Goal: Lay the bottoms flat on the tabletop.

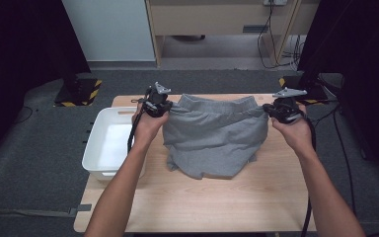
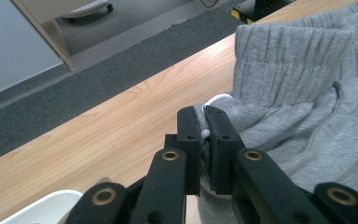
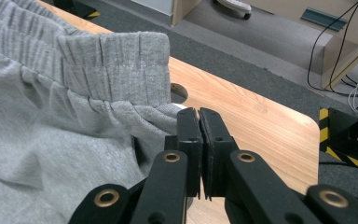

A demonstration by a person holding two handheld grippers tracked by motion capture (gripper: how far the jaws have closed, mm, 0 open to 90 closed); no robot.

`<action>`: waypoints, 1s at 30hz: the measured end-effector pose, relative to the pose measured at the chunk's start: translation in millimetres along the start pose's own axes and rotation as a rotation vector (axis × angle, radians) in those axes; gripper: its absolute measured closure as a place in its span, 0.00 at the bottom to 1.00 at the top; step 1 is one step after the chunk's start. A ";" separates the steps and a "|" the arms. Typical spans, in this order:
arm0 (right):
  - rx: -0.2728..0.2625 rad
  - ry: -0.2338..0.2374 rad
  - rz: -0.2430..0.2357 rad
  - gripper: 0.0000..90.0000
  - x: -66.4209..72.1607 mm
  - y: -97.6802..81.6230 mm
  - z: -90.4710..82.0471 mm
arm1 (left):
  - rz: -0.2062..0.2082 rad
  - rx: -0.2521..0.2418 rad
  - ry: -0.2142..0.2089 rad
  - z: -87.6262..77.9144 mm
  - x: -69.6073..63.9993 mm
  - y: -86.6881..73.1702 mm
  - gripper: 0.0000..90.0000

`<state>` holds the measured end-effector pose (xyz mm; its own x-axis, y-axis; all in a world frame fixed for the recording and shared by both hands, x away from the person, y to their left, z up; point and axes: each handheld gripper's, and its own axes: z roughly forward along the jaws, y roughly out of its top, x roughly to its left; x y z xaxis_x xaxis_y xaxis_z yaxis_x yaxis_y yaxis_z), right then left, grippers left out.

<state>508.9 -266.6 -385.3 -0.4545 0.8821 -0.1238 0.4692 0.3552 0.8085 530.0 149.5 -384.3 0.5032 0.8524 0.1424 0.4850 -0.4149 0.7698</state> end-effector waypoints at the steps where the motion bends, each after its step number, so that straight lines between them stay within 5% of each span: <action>1: 0.003 -0.001 0.004 0.98 -0.8 -0.5 1.1 | 0.002 0.005 -0.001 1.6 0.3 -0.2 0.95; 10: 0.021 -0.024 0.036 0.96 -6.3 3.0 21.5 | -0.007 0.034 0.035 24.8 -0.6 5.4 0.94; 13: 0.013 -0.004 0.050 0.74 -5.3 0.4 34.6 | -0.010 0.049 0.074 32.8 -3.4 5.8 0.77; 18: 0.023 -0.001 0.030 0.51 0.3 -9.4 40.1 | -0.031 0.047 0.053 31.9 -5.3 0.0 0.61; 21: 0.025 0.005 0.030 0.46 3.8 -15.7 39.1 | -0.058 0.047 0.030 28.8 -5.2 -4.9 0.55; 30: 0.037 0.033 0.037 0.34 14.1 -27.9 32.3 | -0.052 0.068 -0.025 24.2 -14.2 -19.1 0.39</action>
<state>513.8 -254.1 -428.1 -0.4605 0.8845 -0.0744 0.5134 0.3338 0.7906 530.9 137.7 -416.1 0.4932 0.8655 0.0873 0.5577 -0.3916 0.7318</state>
